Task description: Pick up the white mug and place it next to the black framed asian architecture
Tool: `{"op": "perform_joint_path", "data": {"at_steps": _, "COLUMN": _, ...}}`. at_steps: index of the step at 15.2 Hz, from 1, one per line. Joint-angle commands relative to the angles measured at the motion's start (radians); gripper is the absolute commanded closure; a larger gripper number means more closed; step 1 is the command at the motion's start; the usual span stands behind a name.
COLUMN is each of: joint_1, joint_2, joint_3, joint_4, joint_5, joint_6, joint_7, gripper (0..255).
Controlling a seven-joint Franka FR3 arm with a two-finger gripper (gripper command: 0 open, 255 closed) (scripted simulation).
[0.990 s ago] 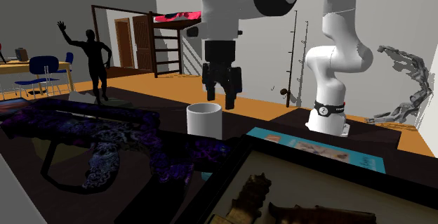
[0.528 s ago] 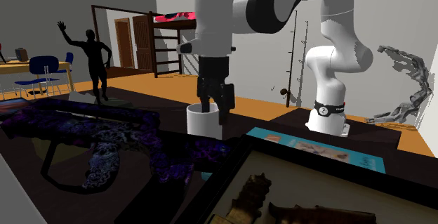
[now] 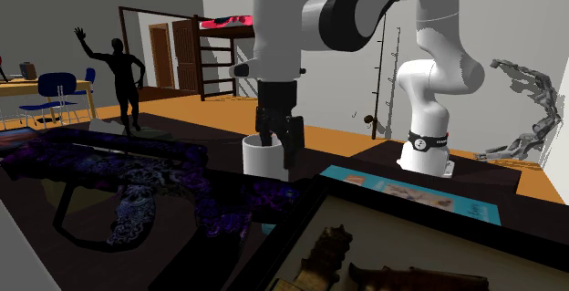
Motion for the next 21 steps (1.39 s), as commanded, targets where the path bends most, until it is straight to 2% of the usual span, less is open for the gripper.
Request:
{"op": "perform_joint_path", "data": {"at_steps": 1, "joint_1": 0.000, "joint_2": 0.000, "joint_3": 0.000, "joint_4": 0.000, "joint_5": 0.000, "joint_6": 0.000, "joint_7": 0.000, "gripper": 0}}
{"op": "perform_joint_path", "data": {"at_steps": 2, "joint_1": 0.000, "joint_2": 0.000, "joint_3": 0.000, "joint_4": 0.000, "joint_5": 0.000, "joint_6": 0.000, "joint_7": 0.000, "gripper": 255}}
{"op": "perform_joint_path", "data": {"at_steps": 11, "joint_1": 0.000, "joint_2": 0.000, "joint_3": 0.000, "joint_4": 0.000, "joint_5": 0.000, "joint_6": 0.000, "joint_7": 0.000, "gripper": 255}}
{"op": "perform_joint_path", "data": {"at_steps": 21, "joint_1": 0.001, "joint_2": -0.053, "joint_3": -0.002, "joint_4": 0.063, "joint_5": -0.004, "joint_6": -0.116, "joint_7": 0.003, "gripper": 255}}
